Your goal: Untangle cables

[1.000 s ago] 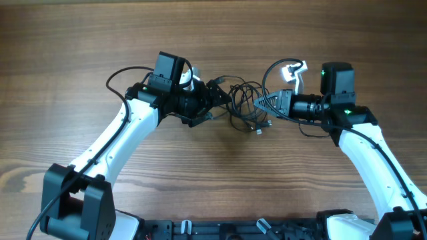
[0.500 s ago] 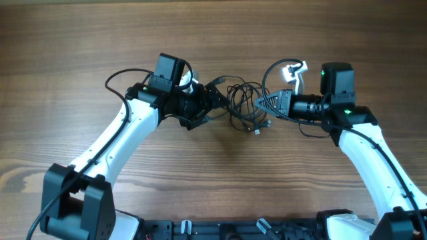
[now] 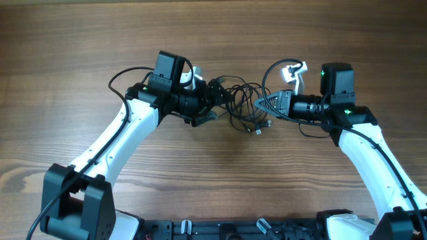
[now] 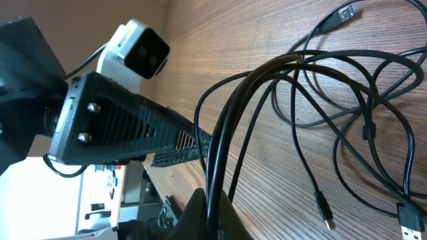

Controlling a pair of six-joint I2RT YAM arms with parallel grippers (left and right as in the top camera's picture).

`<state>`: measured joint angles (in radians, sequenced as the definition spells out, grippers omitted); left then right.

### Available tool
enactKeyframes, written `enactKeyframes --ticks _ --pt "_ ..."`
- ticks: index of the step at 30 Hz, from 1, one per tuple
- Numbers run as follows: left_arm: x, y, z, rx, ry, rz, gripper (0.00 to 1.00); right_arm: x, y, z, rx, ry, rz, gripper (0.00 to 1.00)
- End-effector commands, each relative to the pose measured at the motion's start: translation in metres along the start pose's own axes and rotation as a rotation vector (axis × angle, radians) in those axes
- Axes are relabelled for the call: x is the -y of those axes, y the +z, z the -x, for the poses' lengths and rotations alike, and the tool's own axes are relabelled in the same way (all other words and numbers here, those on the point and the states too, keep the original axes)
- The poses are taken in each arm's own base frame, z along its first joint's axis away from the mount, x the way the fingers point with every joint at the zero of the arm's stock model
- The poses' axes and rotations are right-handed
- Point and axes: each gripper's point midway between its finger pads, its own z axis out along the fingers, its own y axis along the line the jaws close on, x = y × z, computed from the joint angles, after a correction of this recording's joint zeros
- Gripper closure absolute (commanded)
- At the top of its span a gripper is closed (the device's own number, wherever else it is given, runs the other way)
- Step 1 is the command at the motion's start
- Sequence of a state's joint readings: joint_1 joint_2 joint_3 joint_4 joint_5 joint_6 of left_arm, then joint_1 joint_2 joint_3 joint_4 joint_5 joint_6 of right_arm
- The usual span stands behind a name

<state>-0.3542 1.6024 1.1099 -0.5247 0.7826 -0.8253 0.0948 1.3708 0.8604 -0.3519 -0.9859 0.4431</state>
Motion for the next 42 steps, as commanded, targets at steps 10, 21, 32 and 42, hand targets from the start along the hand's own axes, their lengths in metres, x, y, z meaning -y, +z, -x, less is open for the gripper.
enactKeyframes --ticks 10,21,32,42 --pt "0.000 0.024 -0.012 0.058 0.087 0.109 0.16 -0.005 -0.001 0.003 0.004 -0.033 0.009 0.96" --pt "-0.037 0.050 -0.011 0.091 0.083 0.286 0.46 -0.004 -0.001 0.002 0.001 -0.024 0.010 0.96" --pt "-0.050 0.037 0.014 0.204 0.088 0.358 0.92 0.000 -0.001 0.002 0.004 -0.015 -0.014 0.96" --pt "-0.006 -0.077 0.063 0.479 0.107 0.162 0.96 0.139 -0.069 -0.040 0.075 0.329 -0.897 0.89"
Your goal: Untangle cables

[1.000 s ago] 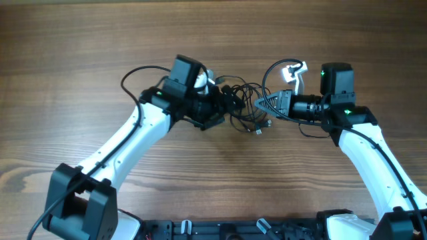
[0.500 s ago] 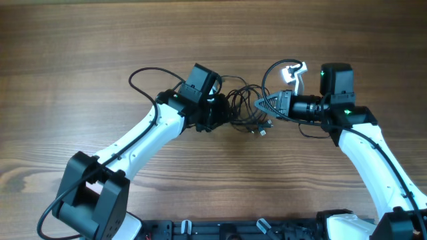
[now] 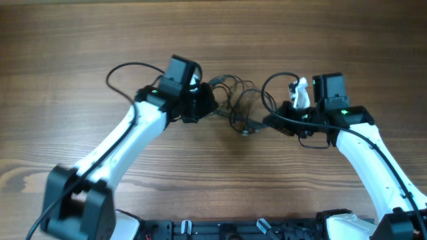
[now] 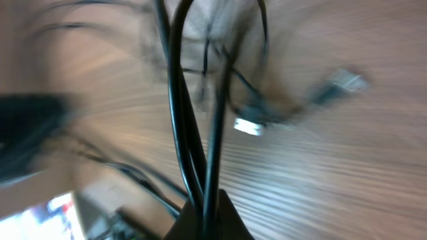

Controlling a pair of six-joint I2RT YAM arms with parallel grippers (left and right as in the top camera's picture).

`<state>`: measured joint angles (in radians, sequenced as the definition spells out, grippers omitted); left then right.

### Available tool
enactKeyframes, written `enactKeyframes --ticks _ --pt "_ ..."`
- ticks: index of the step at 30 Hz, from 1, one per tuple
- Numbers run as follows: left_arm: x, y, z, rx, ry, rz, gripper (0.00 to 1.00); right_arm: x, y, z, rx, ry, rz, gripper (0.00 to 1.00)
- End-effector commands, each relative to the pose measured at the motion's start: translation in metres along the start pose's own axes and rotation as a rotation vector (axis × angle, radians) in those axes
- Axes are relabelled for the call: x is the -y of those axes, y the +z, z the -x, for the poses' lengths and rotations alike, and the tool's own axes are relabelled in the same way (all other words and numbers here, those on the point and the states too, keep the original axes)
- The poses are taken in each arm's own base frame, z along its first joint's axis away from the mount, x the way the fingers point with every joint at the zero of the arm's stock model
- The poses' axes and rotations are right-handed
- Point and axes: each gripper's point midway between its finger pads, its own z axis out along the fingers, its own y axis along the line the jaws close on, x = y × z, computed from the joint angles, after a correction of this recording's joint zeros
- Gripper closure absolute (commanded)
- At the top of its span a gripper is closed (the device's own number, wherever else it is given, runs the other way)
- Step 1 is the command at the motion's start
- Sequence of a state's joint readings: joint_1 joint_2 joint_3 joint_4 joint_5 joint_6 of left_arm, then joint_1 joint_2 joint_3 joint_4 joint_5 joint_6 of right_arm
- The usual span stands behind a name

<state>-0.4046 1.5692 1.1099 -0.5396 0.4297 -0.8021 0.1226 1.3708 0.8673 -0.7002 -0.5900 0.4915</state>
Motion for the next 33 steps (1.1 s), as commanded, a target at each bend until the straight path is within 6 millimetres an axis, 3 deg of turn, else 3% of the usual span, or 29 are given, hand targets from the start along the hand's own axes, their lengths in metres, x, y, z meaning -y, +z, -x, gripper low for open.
enactKeyframes --ticks 1,4,7,9,14,15,19,20,21,23,26,28,33 --pt "0.012 -0.083 0.057 0.267 0.021 -0.117 0.96 0.077 -0.022 0.022 0.168 0.108 -0.415 0.71" --pt "0.044 -0.120 0.058 0.299 0.089 -0.290 0.96 0.066 -0.017 0.022 0.154 0.103 -0.353 0.49" --pt "0.091 -0.155 0.038 0.274 0.283 -0.511 0.96 0.043 -0.011 0.027 0.150 0.070 -0.229 0.38" --pt "0.104 -0.164 0.028 0.256 0.372 -0.573 0.96 0.030 -0.009 0.029 0.140 0.027 -0.157 0.34" --pt "0.087 -0.138 0.010 0.173 0.445 -0.493 0.89 0.025 -0.008 0.030 0.138 0.020 -0.131 0.31" --pt "0.080 -0.120 -0.002 0.104 0.455 -0.461 0.84 0.024 -0.008 0.030 0.140 0.019 -0.130 0.32" --pt "0.074 -0.087 -0.030 -0.039 0.479 -0.422 0.75 0.024 -0.008 0.030 0.141 0.018 -0.130 0.31" --pt "0.073 -0.081 -0.037 -0.063 0.499 -0.416 0.59 0.024 -0.008 0.030 0.141 0.019 -0.130 0.30" --pt "0.073 -0.074 -0.045 -0.089 0.548 -0.411 0.31 0.024 -0.008 0.030 0.140 0.018 -0.129 0.30" --pt "0.069 -0.071 -0.043 -0.071 0.574 -0.385 0.17 0.024 -0.008 0.029 0.136 0.016 -0.126 0.28" --pt "0.060 -0.070 -0.027 -0.018 0.553 -0.332 0.14 0.009 -0.006 0.024 0.098 -0.068 -0.048 0.26" --pt "0.045 -0.071 -0.013 0.014 0.496 -0.273 0.14 -0.010 -0.005 0.016 0.053 -0.166 0.064 0.26" --pt "0.028 -0.073 -0.007 0.006 0.418 -0.224 0.17 -0.046 -0.010 0.010 0.024 -0.264 0.251 0.26"
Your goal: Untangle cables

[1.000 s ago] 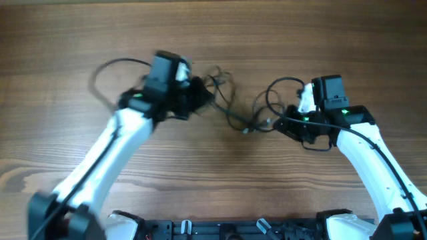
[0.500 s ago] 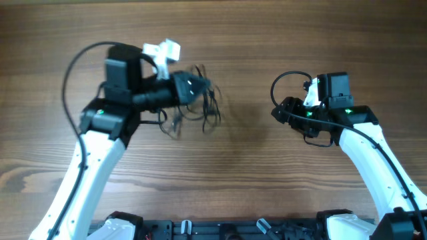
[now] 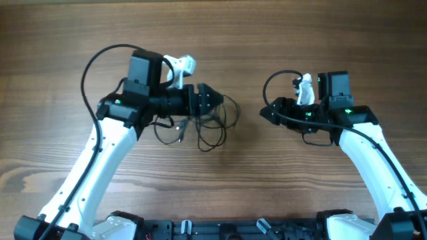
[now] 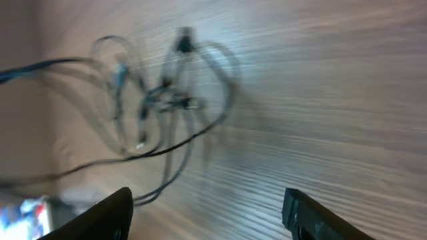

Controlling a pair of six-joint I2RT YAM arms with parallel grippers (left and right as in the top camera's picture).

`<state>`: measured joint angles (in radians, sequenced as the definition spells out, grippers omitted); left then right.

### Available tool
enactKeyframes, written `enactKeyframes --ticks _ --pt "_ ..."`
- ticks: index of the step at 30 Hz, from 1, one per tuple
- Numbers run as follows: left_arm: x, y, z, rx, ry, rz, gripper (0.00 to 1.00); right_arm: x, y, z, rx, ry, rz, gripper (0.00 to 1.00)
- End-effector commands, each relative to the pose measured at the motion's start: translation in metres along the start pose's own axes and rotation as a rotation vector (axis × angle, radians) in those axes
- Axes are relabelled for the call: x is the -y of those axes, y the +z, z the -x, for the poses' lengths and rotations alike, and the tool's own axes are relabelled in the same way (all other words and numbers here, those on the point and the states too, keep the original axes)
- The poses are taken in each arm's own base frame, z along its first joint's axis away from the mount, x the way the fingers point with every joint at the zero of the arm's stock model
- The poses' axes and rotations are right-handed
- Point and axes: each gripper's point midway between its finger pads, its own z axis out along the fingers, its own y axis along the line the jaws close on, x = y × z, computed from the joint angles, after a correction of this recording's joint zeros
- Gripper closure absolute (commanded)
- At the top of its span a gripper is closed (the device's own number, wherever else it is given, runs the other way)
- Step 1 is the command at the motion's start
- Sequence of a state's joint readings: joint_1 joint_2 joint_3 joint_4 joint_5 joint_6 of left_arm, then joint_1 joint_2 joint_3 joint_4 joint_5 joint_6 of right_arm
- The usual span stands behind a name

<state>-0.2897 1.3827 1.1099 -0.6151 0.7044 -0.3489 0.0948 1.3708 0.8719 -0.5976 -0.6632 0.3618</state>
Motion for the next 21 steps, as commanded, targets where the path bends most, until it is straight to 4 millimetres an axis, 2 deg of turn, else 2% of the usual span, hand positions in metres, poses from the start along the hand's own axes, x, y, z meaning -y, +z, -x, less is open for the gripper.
enactKeyframes --ticks 1,3,6,9,11,15,18,21 --pt "-0.007 -0.002 0.002 0.008 -0.016 0.029 0.17 -0.037 -0.001 -0.004 -0.031 -0.105 0.188 0.26" --pt "-0.005 -0.002 0.000 -0.001 -0.018 0.016 0.20 -0.046 0.002 -0.002 -0.025 -0.110 0.208 0.26" --pt "0.013 -0.003 -0.004 -0.030 0.000 -0.083 0.27 -0.058 0.006 -0.002 -0.021 -0.132 0.231 0.26" --pt "0.013 -0.003 0.000 -0.015 0.011 -0.083 0.33 -0.064 0.011 -0.002 -0.014 -0.152 0.225 0.26" --pt "-0.006 -0.002 0.007 0.026 0.004 0.024 0.37 -0.066 0.015 -0.005 -0.020 -0.164 0.214 0.27" --pt "-0.052 -0.012 0.014 0.097 -0.127 0.256 0.32 -0.063 0.022 -0.007 -0.009 -0.193 0.152 0.30" --pt "-0.102 -0.037 0.011 0.173 -0.343 0.481 0.26 -0.052 0.033 -0.006 0.034 -0.288 0.013 0.32" --pt "-0.127 -0.055 0.004 0.198 -0.457 0.589 0.24 -0.065 0.046 -0.015 0.043 -0.462 -0.036 0.31"
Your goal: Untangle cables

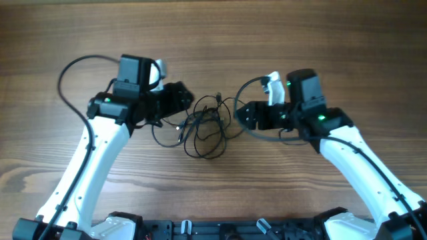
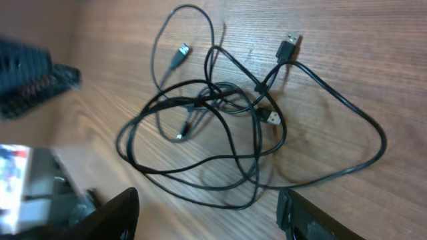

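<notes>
A tangle of thin black cables [image 1: 205, 127] lies flat on the wooden table between my two arms; in the right wrist view the bundle [image 2: 220, 120] shows crossed loops and several plugs, one USB plug [image 2: 288, 45] at the top. My right gripper [image 1: 241, 115] hovers just right of the tangle, open, with nothing between its fingers [image 2: 113, 213]. My left gripper [image 1: 187, 101] sits at the tangle's upper left, looks open, and stands apart from the cables in the right wrist view.
The table [image 1: 213, 40] is bare wood all around the tangle. Each arm's own black lead arcs above it, one at the left [image 1: 67, 70] and one at the right [image 1: 250, 87].
The cable tangle lies loose on the table between the arms, no longer at the left gripper's tip. My right arm has shifted left toward it, still open.
Both grippers held the tangle between them at mid-table, the right one shut on several strands. Later the right gripper was open and empty, while the left held the bundle off to the left. Now the bundle rests free on the wood.
</notes>
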Controlling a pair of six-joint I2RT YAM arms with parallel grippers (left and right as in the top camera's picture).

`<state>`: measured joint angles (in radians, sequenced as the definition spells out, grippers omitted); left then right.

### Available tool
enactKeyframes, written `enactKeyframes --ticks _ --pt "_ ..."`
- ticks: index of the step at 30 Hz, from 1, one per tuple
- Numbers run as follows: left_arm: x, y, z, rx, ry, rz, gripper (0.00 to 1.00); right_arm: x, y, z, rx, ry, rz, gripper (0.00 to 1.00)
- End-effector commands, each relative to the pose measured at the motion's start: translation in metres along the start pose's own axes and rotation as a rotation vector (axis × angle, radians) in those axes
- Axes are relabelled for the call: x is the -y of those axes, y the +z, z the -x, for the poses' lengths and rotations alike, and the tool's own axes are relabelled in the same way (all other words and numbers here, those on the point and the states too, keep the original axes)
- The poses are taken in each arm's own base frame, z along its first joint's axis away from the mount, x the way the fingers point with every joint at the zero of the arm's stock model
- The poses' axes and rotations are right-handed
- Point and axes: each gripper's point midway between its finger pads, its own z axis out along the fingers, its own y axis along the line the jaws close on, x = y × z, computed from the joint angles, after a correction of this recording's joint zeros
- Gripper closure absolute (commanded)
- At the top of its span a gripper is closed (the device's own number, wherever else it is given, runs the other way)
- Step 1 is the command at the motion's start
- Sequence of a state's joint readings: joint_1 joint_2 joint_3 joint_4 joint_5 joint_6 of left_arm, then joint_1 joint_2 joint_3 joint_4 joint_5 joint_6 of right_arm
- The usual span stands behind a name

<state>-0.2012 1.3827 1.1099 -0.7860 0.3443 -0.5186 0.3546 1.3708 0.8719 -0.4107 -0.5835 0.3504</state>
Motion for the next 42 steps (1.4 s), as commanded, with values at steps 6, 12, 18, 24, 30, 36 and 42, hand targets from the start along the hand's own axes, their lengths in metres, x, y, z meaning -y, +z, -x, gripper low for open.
enactKeyframes --ticks 6,12,18,24,30,36,42 --pt "-0.058 -0.012 0.017 0.104 -0.227 0.233 0.21 -0.001 0.048 -0.008 0.019 -0.305 -0.238 0.26" --pt "-0.061 -0.013 0.013 0.087 -0.232 0.245 0.19 0.016 0.097 -0.027 -0.057 -0.279 -0.243 0.31" --pt "-0.063 -0.013 0.009 0.071 -0.237 0.256 0.18 0.019 0.110 -0.025 -0.034 -0.206 -0.233 0.80" --pt "-0.062 -0.012 0.001 0.040 -0.242 0.254 0.15 0.024 0.109 -0.030 -0.056 -0.191 -0.250 0.96" --pt "-0.062 -0.012 -0.002 0.027 -0.245 0.252 0.13 0.024 0.109 -0.031 -0.059 -0.164 -0.252 0.96" --pt "-0.052 -0.010 -0.007 -0.011 -0.242 0.200 0.00 0.006 0.067 0.002 0.018 -0.172 -0.292 0.96" --pt "-0.046 -0.006 -0.013 -0.028 -0.218 0.198 0.00 -0.067 -0.037 0.093 0.380 -0.264 -0.269 0.96"
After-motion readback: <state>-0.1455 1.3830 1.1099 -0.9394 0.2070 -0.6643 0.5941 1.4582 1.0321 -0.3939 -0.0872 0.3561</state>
